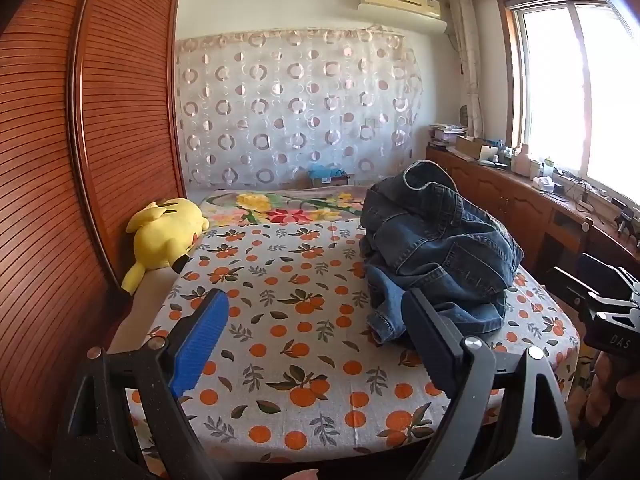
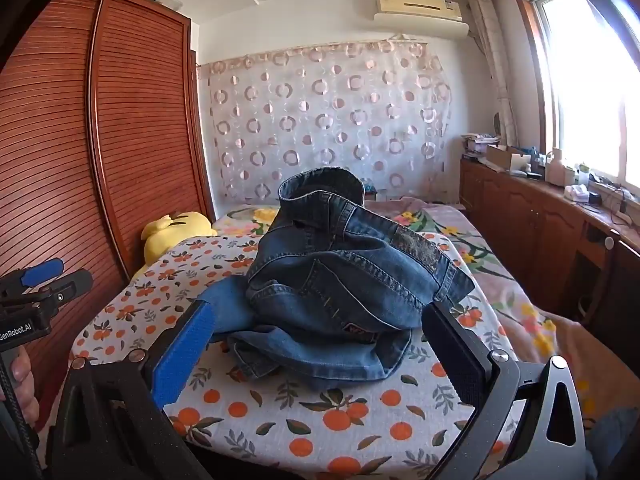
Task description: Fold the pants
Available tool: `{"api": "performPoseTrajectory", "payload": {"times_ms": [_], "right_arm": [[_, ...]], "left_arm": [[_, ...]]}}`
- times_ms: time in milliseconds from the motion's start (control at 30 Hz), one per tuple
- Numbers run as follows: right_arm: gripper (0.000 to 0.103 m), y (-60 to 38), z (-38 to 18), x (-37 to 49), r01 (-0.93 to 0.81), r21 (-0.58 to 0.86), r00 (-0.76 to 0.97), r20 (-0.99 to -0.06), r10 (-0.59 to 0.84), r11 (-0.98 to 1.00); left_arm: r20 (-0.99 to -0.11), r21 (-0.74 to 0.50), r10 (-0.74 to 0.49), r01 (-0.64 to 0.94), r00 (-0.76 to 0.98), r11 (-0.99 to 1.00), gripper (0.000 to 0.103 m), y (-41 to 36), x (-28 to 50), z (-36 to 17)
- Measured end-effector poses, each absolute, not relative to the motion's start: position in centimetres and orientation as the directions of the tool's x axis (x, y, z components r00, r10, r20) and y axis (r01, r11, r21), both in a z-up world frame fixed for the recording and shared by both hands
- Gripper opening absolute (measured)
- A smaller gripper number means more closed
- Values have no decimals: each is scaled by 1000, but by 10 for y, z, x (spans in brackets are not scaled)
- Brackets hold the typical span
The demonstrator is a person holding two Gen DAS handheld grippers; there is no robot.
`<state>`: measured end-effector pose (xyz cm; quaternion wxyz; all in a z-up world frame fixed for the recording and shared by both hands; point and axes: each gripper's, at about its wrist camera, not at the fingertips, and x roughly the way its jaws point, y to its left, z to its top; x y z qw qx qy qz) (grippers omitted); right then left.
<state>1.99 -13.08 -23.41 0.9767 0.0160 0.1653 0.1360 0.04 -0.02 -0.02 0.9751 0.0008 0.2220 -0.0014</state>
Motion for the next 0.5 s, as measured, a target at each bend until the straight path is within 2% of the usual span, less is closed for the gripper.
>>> {"api": "performPoseTrajectory", "payload": {"times_ms": [500], "right_arm": [[103, -130, -234, 19, -263, 71, 910, -313, 272, 962]], "left_arm": [[-440, 3, 0, 2, 898, 1000, 89, -1, -2, -5]]}}
